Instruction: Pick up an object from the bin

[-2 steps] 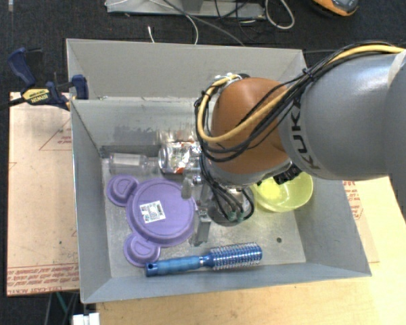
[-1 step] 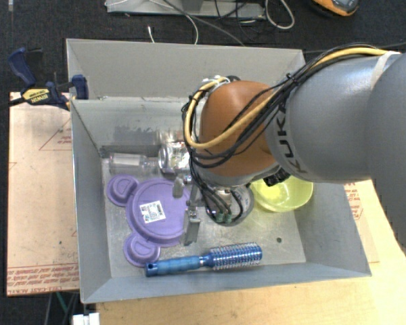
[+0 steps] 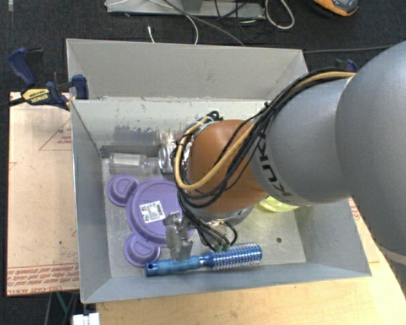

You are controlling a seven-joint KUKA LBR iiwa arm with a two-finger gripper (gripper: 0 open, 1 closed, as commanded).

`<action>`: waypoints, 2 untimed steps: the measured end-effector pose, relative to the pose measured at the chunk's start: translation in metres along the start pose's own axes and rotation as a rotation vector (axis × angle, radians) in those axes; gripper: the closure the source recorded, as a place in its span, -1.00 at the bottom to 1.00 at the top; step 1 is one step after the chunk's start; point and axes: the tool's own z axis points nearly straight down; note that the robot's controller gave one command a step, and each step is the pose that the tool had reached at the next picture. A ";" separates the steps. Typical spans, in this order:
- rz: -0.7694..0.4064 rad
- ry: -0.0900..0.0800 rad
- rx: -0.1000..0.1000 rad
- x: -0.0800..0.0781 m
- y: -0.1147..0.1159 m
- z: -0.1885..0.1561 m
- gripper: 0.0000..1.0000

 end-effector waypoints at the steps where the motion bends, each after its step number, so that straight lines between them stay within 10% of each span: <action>1: 0.000 0.000 0.000 0.000 0.000 0.000 -1.00; 2: 0.001 0.000 0.000 0.000 0.000 0.000 -1.00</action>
Offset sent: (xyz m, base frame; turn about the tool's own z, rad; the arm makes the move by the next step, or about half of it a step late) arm 0.0000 0.0000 0.0000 0.0000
